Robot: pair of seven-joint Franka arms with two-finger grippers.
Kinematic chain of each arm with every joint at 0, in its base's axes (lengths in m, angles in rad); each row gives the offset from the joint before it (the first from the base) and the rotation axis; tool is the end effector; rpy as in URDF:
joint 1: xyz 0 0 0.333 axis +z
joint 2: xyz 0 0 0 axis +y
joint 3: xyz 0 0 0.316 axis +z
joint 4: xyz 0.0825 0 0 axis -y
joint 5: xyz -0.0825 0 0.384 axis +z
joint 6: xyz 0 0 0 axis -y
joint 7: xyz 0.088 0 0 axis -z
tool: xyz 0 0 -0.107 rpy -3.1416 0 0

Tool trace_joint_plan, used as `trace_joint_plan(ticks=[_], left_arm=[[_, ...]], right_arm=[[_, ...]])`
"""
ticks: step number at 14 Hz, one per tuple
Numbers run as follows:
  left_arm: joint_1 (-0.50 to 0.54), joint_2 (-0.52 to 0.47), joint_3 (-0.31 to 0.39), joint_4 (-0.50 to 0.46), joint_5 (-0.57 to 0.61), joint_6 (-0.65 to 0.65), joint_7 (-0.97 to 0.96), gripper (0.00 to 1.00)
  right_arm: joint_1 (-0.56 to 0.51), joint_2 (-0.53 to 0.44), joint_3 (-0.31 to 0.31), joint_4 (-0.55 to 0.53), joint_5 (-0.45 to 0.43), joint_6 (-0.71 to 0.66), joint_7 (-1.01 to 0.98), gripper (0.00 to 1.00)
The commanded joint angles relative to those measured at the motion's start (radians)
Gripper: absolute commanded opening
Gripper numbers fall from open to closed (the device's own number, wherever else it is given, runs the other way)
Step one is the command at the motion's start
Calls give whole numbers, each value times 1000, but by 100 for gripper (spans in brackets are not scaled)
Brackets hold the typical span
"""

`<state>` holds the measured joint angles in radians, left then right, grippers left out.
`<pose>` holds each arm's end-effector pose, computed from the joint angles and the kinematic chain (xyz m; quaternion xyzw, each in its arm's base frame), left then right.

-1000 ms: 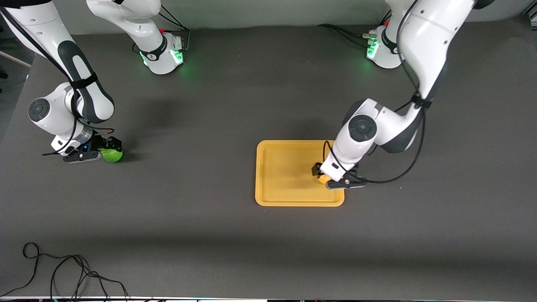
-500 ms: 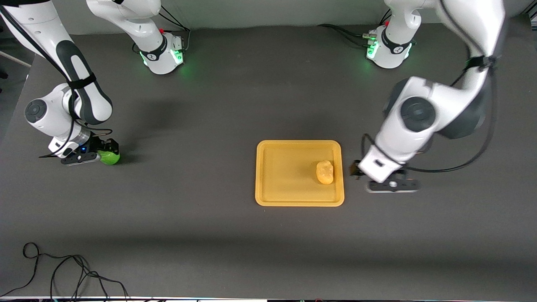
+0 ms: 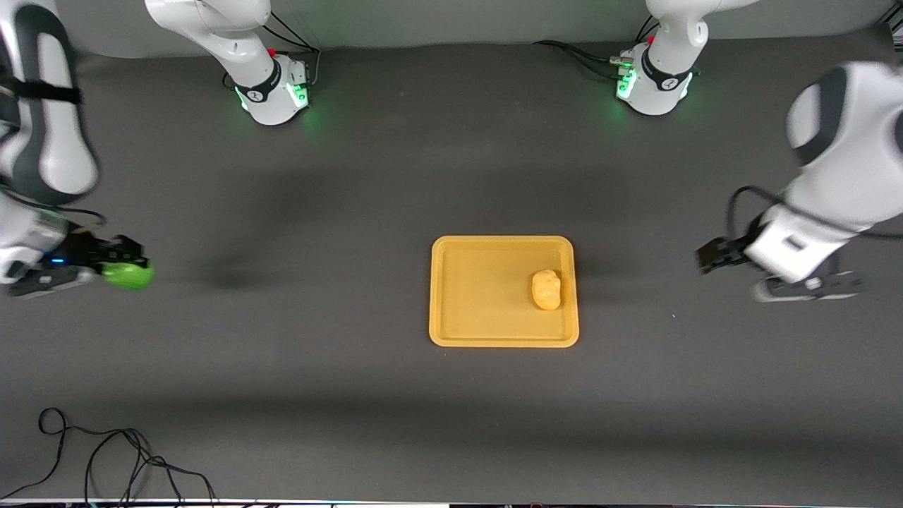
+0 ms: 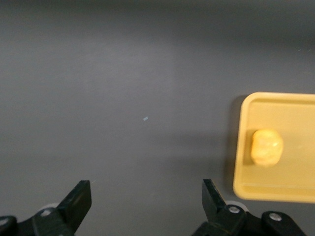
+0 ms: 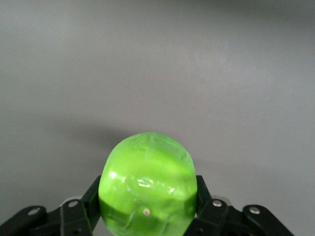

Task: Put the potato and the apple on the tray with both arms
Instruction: 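Lift the green apple with the right gripper and carry it over the tray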

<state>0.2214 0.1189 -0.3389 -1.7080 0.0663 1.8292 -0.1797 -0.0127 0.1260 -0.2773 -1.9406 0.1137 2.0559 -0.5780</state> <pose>0.5963 -0.0564 0.5166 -0.9996 -0.0240 -0.0064 0.0115 0.5637 -0.1574 0.4209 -0.9925 -0.1180 -0.0116 0.0310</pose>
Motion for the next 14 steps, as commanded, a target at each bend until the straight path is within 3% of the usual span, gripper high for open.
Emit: trace_joint_plan(ticks=[1,3,7,14], left_arm=[[48,-73,-6,-24,-20,-79,42,100],[68,-90,-5,-24,-19,-114,42,100],[68,-110,3,-21,-8,-180,45,100],[92,-209,31,-12,-20,-271,151,100]], right_arm=[[22,29,4,230,-25,-187,-13,40],[69,44,12,345,-61,-270,73,40],[302,110,10,477,-72,-295,361,40],[624,456,12,885,-72,-408,996,35]])
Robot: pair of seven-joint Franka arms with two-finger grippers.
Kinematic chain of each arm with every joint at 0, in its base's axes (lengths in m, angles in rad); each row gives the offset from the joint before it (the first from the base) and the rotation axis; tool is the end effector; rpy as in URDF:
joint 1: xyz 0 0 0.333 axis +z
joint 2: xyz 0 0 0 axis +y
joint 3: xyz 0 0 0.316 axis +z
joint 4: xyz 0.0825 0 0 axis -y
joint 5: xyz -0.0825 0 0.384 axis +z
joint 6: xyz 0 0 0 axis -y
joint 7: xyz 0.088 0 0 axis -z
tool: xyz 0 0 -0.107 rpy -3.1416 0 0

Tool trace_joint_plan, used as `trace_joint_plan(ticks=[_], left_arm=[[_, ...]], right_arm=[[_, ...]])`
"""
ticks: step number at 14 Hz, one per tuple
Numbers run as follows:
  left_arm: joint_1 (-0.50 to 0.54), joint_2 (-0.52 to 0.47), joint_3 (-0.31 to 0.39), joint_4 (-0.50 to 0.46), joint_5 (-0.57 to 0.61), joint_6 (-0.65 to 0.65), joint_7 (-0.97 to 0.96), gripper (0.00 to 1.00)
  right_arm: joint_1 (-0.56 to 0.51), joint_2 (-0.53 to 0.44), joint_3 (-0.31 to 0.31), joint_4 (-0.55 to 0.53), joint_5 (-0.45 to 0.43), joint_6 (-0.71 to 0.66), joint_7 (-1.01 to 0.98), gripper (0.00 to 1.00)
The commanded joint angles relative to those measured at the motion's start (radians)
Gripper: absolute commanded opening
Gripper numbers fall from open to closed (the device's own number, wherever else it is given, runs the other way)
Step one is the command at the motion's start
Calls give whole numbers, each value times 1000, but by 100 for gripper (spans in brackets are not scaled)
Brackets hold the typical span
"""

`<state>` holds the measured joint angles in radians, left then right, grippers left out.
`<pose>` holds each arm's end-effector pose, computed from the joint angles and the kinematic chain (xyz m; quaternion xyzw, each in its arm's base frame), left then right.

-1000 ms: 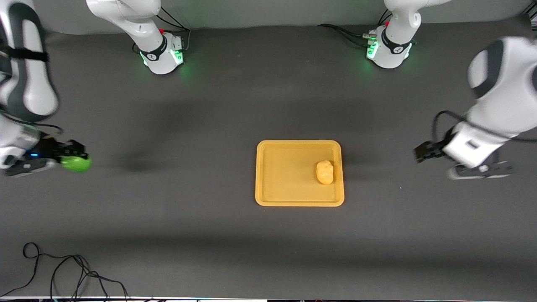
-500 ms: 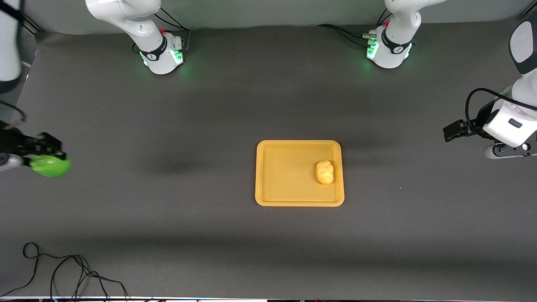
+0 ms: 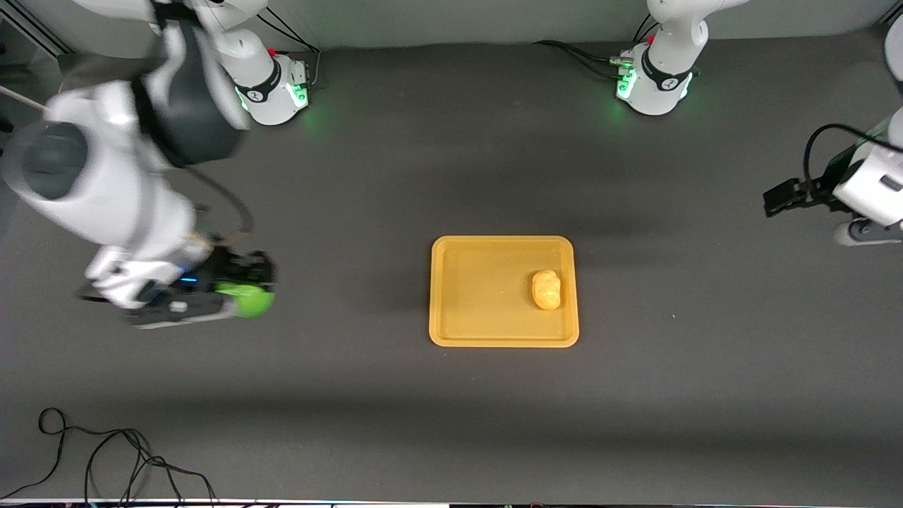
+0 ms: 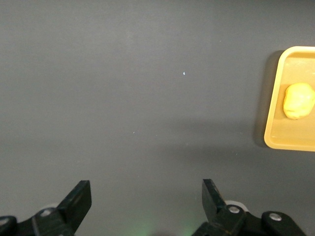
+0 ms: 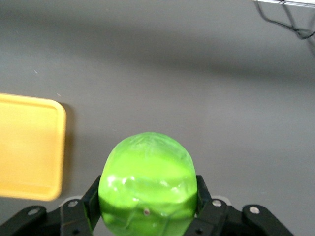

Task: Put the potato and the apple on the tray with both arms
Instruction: 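Lift the green apple with the right gripper and carry it over the tray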

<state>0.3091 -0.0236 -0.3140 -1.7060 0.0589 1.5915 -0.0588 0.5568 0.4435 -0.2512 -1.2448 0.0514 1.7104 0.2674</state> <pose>0.5441 0.0018 0.5751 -0.9981 -0.0251 0.0449 0.0345 0.6441 0.2465 0.5219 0.9991 0.0286 0.0247 0.0216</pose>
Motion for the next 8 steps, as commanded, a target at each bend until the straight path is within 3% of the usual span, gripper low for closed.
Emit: trace_joint_plan(ticks=[1,5,8], left_arm=[[5,-96,6,-24,-14,-35,31,100],[-7,-116,12,-32,-16,-42,31,100],[-86,-116,97,-30,-16,-44,31,100]], right_arm=[[93,180,-14,227,-8,-63,242,33],[228,299,4,327,-5,-57,513,29],[316,360,50,366,-7,-17,663,28]])
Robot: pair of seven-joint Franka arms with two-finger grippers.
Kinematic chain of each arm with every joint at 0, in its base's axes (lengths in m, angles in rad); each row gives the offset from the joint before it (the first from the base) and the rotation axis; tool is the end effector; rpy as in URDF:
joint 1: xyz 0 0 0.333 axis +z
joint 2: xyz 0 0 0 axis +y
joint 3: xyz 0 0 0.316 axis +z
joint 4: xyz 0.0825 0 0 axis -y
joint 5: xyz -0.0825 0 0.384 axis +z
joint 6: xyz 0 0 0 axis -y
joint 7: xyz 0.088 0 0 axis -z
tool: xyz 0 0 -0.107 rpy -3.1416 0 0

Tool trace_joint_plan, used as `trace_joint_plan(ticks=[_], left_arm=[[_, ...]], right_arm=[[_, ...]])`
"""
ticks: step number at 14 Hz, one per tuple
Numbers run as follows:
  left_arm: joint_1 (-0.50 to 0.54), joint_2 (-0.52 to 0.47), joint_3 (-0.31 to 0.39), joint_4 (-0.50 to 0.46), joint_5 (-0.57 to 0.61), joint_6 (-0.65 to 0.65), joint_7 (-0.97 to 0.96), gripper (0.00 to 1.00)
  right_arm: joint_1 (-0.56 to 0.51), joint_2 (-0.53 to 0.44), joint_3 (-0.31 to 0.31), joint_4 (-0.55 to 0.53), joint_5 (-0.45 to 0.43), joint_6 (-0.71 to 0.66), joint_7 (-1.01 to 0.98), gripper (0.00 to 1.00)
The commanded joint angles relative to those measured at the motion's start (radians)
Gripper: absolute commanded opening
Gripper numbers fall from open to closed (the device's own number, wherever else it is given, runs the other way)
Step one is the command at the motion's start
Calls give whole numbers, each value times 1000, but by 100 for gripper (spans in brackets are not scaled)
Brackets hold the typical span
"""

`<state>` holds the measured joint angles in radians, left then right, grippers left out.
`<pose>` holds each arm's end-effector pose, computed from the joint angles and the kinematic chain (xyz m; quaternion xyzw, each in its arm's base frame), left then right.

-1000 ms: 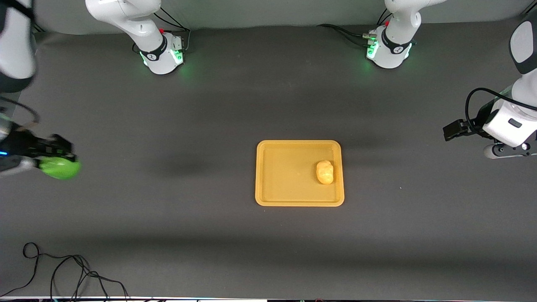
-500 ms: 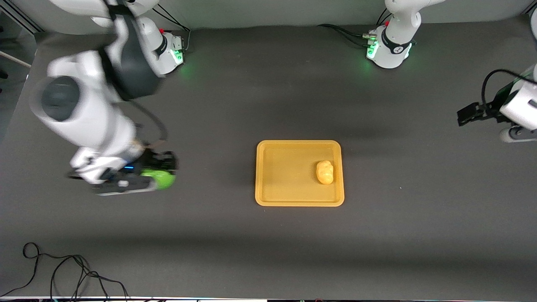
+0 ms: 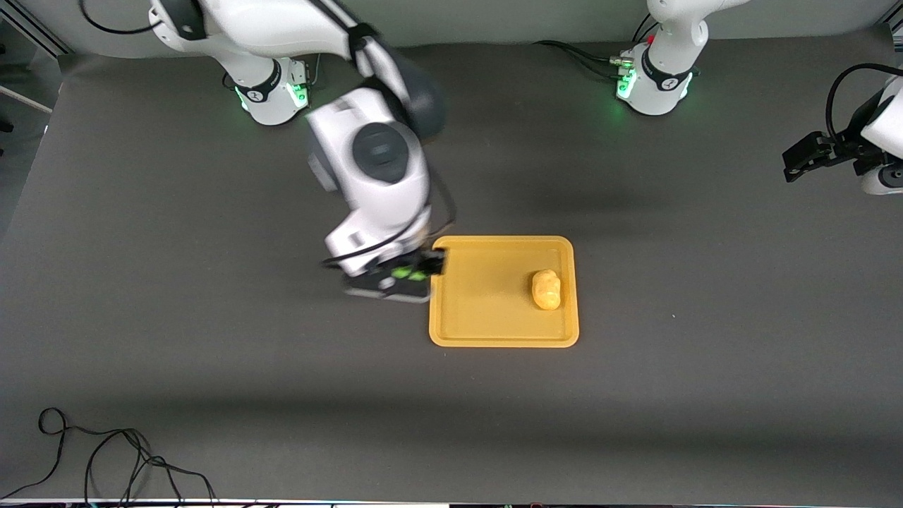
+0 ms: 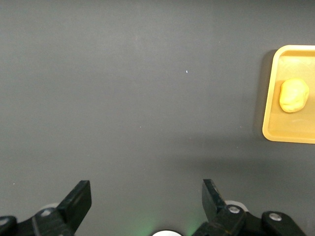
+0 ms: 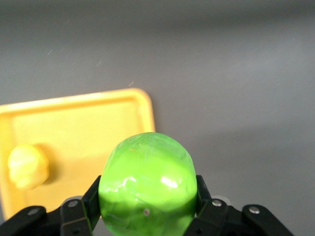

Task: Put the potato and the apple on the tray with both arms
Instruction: 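Lift the green apple with the right gripper and carry it over the tray, then lower the apple beside the potato and open the right gripper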

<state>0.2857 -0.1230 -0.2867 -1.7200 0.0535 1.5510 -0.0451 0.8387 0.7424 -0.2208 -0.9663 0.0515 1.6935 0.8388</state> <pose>0.5135 -0.0035 0.6158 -0.9984 -0.0233 0.0245 0.0446 0.5737 0.4855 0.4381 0.9952 -0.0851 0.0326 0.0363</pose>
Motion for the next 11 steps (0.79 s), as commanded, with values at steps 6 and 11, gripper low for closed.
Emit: trace_joint_plan(ticks=[6,11], left_arm=[[-151,-14,176,-27,-11,14,17,100],[-149,-4,179,-55,-15,73,13,100]], right_arm=[[103,152,52,89,-9,142,131,28],[86,276,49,87,-9,314,118,28]])
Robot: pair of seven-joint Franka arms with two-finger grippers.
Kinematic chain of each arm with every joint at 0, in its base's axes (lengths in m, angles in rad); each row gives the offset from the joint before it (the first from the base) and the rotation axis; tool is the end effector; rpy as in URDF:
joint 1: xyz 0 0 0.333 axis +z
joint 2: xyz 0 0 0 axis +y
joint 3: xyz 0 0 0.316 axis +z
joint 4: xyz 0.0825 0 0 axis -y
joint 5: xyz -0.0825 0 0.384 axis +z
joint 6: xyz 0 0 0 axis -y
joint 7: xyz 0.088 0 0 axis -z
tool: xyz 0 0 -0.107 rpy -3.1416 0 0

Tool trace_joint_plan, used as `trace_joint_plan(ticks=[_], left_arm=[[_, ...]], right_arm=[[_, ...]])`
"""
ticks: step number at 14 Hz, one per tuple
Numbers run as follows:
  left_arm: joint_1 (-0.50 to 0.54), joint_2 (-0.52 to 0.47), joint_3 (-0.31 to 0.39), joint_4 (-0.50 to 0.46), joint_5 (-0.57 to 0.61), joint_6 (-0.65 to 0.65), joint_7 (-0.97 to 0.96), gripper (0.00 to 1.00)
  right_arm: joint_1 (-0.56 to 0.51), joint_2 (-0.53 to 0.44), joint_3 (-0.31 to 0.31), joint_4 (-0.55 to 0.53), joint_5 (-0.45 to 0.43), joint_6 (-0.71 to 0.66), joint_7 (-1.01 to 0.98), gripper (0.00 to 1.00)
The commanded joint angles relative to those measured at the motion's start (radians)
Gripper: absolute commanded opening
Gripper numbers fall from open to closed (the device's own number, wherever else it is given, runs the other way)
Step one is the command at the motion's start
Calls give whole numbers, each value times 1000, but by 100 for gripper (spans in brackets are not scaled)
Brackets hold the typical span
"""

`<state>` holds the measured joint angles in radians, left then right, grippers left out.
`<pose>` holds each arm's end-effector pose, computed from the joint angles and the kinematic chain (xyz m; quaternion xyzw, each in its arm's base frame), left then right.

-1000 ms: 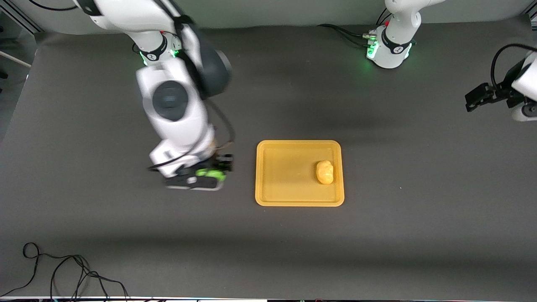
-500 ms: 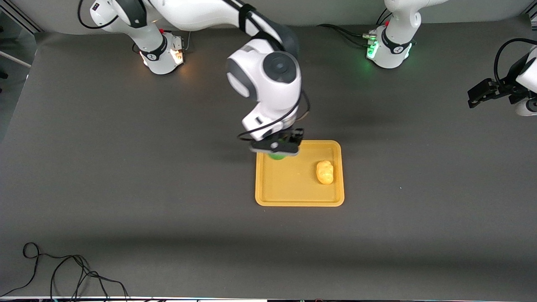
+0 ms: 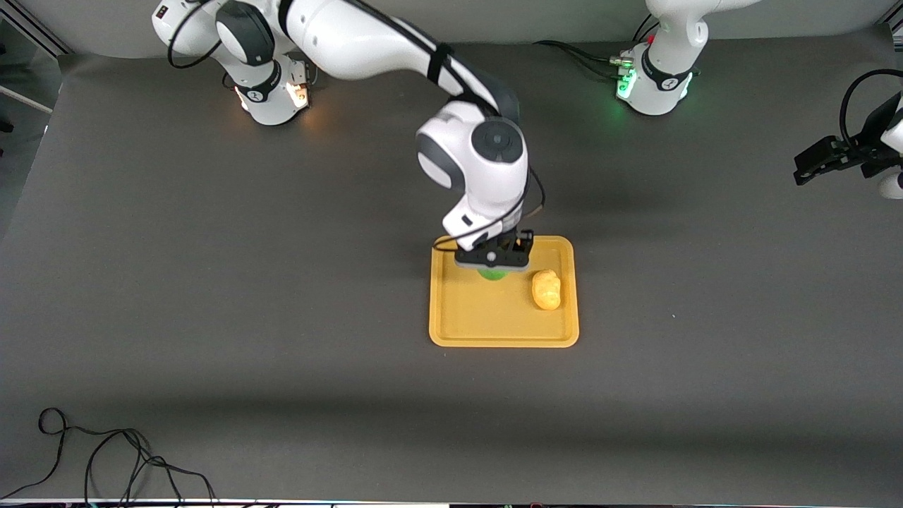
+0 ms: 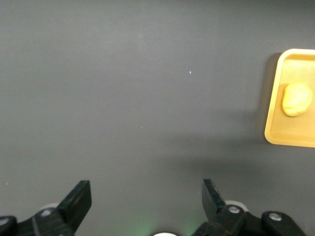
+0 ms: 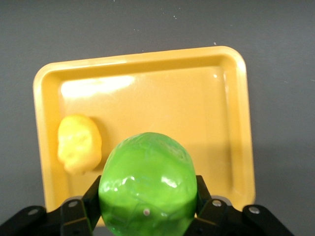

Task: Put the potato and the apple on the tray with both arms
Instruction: 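Lower the apple beside the potato and open the right gripper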

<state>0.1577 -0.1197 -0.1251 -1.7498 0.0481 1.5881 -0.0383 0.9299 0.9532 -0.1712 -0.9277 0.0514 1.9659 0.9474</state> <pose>0.5158 0.0183 0.6053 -0.9987 -0.0351 0.0214 0.0315 0.5345 0.5861 0.3163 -0.9958 0.0640 -0.0646 0.0074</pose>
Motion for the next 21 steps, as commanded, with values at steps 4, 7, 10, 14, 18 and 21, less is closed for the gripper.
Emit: trace_joint_plan(ticks=[4,7,10,14,18,21], left_arm=[[-18,-5,19,-28,-10,50,-2,100],[-10,6,21,-30,-14,50,-2,100],[0,25,21,-31,-39,52,-3,100],[15,3,27,-39,-34,41,-5,100],[16,-2,24,-36,-34,75,-6,100],[8,5,18,-36,-34,102,-11,100]], right_arm=[[-20,151,-1,49,-8,159,-2,28],[-31,176,4,47,-7,194,-2,28],[-31,191,4,44,-7,196,-2,28],[-31,200,4,41,-5,197,8,32],[-31,196,30,41,-2,194,16,82],[-29,171,29,40,-4,156,14,100]])
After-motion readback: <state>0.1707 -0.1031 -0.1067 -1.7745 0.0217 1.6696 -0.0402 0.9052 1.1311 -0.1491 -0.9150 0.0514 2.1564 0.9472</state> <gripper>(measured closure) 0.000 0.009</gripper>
